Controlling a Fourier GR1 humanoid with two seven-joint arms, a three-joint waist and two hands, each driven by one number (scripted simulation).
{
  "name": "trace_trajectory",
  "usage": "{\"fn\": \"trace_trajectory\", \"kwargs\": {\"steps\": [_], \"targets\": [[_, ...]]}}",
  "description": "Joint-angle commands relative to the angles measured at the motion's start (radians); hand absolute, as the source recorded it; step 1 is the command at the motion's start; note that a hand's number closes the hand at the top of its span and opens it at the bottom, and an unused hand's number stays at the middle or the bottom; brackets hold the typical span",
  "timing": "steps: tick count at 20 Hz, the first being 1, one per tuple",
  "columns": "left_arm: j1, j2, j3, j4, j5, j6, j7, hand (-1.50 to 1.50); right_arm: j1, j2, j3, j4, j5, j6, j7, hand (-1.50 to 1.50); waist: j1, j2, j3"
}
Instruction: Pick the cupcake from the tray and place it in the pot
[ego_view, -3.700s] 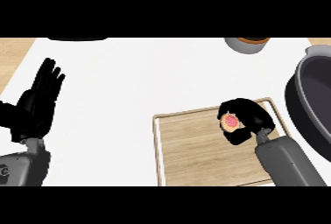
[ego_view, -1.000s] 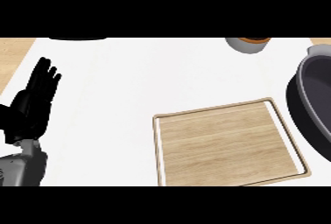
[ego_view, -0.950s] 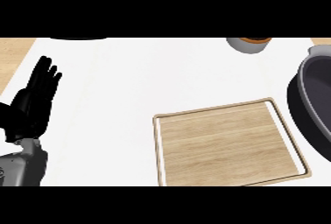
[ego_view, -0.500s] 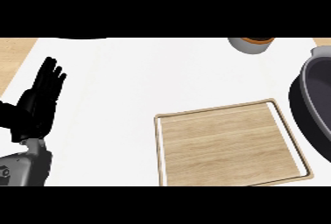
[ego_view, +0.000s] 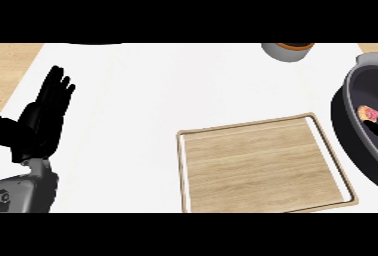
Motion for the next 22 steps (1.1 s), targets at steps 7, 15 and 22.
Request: {"fn": "trace_trajectory", "kwargs": {"steps": [7,15,22], "targets": [[-0.023,-0.003,0.012,0.038,-0.006,0.005,-0.021,0.00,-0.146,-0.015,-0.181,0.197,-0.299,0.189,-0.238,-1.50,-0.011,0.001,0.001],[-0.019,0.005,0.023,0.036,0.001,-0.006,-0.011,0.00,-0.126,-0.198,-0.312,0.400,-0.446,0.347,-0.327,-1.50,-0.007,0.002,0.001],[0.041,-0.036,-0.008,-0.011,-0.023,0.011,-0.035,0.00,-0.020,-0.344,-0.339,0.455,-0.517,0.538,-0.375,-1.50,-0.016,-0.005,-0.001]]}}
